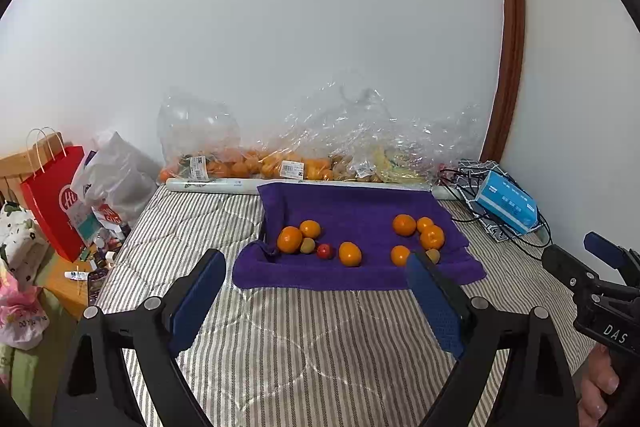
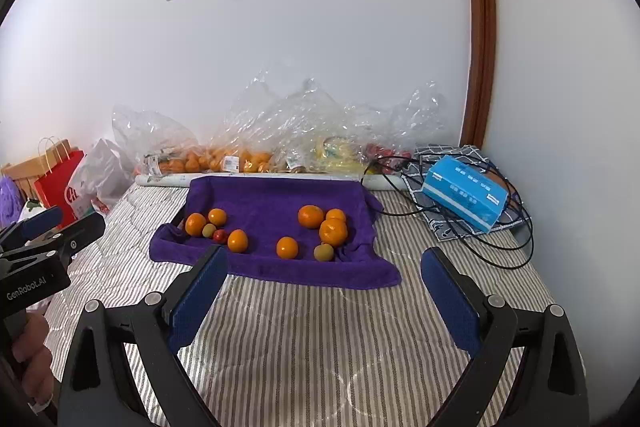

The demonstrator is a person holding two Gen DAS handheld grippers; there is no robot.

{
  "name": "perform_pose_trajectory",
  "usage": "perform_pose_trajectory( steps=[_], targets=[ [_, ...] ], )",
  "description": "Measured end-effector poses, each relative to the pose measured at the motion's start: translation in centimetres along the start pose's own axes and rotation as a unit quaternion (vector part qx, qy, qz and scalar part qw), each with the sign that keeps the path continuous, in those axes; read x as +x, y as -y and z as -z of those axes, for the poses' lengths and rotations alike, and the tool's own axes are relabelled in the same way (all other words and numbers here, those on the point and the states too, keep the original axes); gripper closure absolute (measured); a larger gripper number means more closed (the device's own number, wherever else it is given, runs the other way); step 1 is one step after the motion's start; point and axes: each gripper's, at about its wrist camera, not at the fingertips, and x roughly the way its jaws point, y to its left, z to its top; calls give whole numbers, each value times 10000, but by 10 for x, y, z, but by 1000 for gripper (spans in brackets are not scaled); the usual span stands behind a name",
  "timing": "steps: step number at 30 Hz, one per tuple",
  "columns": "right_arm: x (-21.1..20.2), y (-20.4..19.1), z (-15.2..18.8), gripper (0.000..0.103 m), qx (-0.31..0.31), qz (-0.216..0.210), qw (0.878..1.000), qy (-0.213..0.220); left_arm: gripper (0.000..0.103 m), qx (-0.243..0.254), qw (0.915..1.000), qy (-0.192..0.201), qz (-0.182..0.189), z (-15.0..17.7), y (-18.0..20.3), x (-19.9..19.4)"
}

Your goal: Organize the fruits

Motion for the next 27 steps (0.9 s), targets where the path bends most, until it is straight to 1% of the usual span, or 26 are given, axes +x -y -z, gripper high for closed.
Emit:
perform_pose_trajectory(
  steps=[8,27],
  targets=[
    [-8,-1,1,7,-40,24,10000,61,12,11,10000,24,-10,2,0,-5],
    [-12,-3,1,7,-77,18,9999,94,11,24,10000,47,-12,3,0,-8]
  ],
)
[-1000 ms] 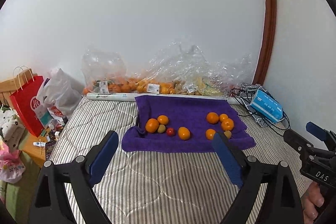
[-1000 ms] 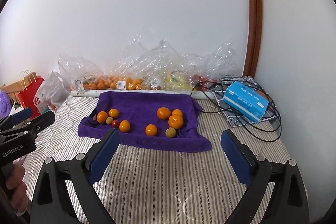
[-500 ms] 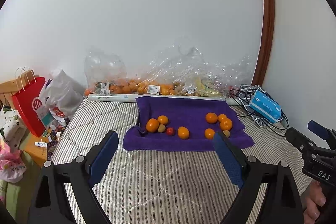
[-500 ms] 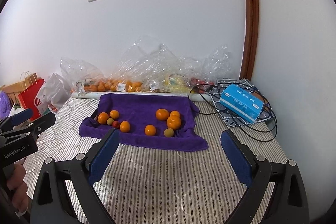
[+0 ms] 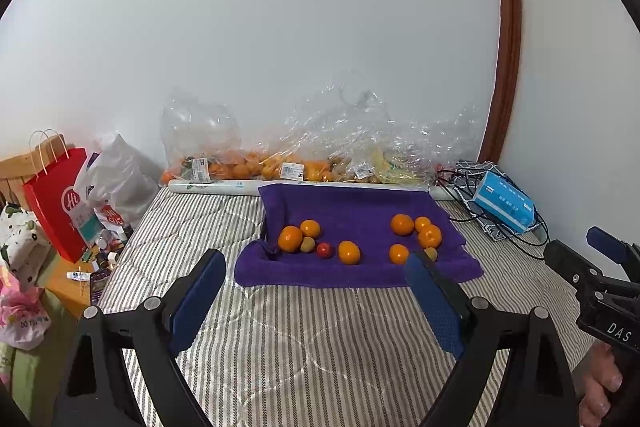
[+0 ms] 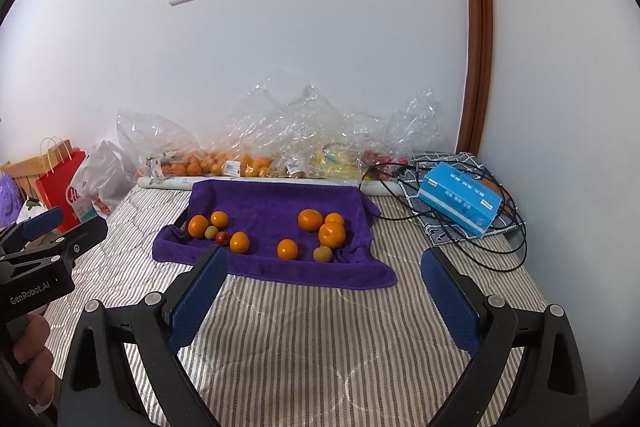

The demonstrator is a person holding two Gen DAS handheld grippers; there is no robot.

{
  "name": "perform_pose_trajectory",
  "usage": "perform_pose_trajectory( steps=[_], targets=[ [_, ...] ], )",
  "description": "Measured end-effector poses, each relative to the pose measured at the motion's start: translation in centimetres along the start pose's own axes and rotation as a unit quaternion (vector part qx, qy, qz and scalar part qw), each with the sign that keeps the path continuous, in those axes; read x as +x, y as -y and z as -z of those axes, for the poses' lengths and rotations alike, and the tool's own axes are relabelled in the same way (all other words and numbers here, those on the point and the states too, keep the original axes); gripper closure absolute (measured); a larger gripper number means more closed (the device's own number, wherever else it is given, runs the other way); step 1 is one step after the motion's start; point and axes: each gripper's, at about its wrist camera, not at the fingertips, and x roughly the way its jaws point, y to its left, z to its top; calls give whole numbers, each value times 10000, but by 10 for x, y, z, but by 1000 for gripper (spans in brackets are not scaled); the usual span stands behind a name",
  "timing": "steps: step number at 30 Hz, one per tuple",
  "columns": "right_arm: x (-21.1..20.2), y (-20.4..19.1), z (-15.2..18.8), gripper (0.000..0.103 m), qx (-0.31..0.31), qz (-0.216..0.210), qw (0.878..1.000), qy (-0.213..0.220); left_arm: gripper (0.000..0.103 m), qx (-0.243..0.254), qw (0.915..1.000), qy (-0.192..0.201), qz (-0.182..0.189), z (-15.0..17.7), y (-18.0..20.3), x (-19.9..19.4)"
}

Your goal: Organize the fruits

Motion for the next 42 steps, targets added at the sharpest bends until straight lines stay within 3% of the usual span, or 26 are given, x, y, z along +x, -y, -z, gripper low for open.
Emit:
perform_pose_trajectory(
  steps=[42],
  targets=[
    [-1,-4,-2,7,-27,-21,10000,-8,11,-2,10000,-39,21,2,-1,3]
  ],
)
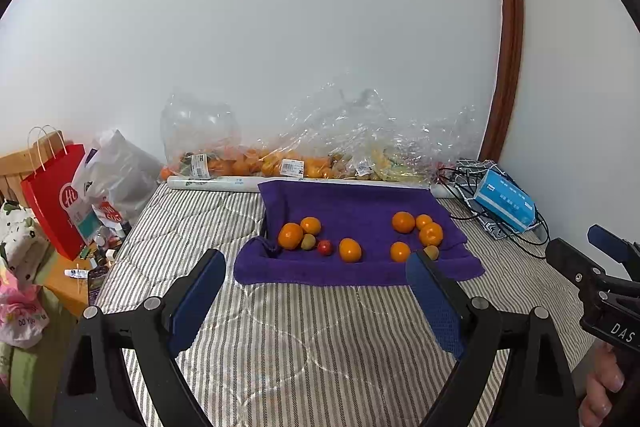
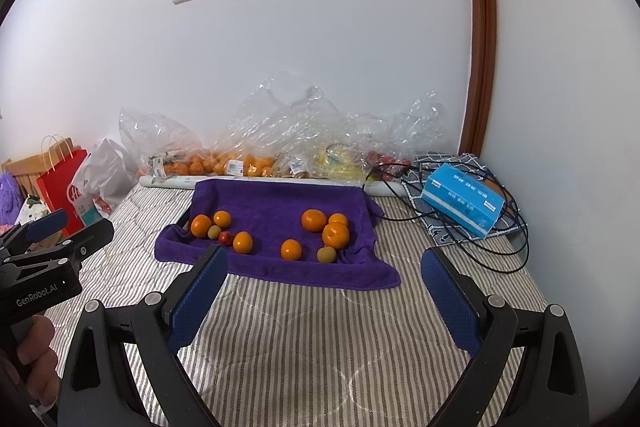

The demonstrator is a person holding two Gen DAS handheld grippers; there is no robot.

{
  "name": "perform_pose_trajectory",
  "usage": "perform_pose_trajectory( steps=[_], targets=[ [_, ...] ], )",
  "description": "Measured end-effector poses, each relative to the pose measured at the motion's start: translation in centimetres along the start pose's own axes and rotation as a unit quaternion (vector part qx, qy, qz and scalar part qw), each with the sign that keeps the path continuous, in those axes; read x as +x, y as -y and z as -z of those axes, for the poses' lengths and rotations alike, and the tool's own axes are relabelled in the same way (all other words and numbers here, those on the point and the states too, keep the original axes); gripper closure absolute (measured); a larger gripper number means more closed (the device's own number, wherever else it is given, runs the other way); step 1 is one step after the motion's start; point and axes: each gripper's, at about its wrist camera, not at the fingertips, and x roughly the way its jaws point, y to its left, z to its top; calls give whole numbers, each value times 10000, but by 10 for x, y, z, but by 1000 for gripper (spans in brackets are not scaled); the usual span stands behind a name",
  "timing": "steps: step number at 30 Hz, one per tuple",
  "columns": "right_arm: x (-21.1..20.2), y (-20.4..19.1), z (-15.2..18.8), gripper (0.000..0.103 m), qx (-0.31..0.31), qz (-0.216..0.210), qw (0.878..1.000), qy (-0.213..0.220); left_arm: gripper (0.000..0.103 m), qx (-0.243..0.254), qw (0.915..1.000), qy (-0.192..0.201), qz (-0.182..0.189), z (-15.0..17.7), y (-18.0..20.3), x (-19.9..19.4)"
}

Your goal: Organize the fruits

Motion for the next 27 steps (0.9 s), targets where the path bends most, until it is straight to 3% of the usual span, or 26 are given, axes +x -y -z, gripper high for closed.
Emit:
perform_pose_trajectory(
  steps=[27],
  targets=[
    [-3,-1,-1,7,-12,-25,10000,17,11,-26,10000,-10,-11,0,-1,2]
  ],
)
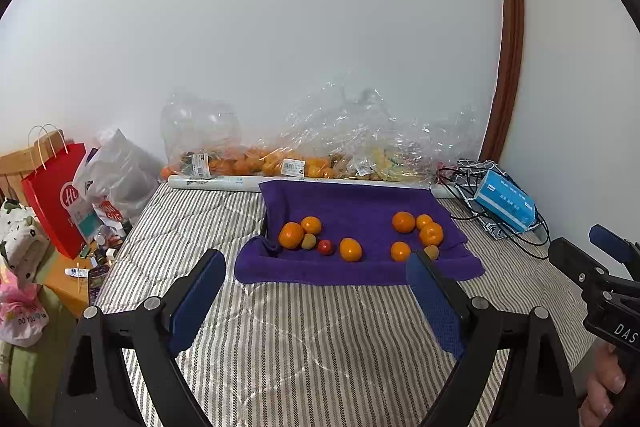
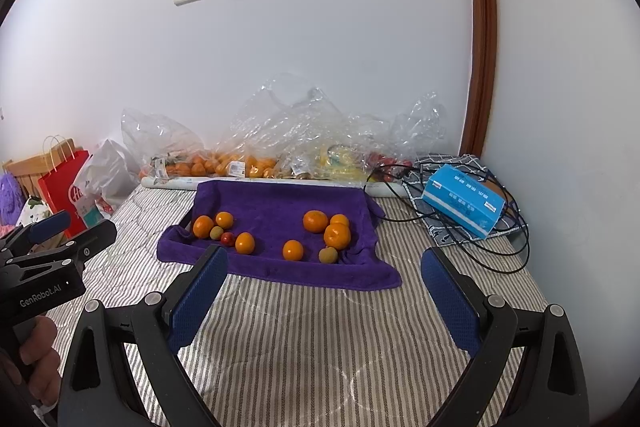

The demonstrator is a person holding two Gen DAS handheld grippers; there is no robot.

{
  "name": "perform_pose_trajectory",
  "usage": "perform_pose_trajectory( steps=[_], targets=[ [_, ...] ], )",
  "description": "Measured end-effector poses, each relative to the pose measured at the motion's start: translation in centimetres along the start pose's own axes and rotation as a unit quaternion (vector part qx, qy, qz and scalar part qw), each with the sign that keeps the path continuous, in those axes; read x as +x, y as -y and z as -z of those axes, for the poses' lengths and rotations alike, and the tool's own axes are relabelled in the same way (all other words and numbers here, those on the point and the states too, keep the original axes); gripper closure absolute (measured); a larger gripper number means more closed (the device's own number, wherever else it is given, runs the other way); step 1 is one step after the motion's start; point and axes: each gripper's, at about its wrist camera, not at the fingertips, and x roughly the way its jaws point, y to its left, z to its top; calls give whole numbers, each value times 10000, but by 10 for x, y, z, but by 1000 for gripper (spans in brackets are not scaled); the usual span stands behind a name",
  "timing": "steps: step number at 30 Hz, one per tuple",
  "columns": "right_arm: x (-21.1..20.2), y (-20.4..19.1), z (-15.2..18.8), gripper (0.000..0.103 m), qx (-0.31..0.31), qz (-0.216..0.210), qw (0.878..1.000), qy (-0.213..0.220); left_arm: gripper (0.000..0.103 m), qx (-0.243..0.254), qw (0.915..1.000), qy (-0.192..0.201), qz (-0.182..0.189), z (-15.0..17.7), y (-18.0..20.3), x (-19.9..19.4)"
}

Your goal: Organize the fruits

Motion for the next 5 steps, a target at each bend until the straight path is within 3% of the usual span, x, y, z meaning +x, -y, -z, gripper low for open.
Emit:
perform_pose_trajectory(
  steps=[5],
  targets=[
    [0,-1,0,7,-25,-23,10000,3,11,32,10000,-11,-13,3,1,1]
  ],
)
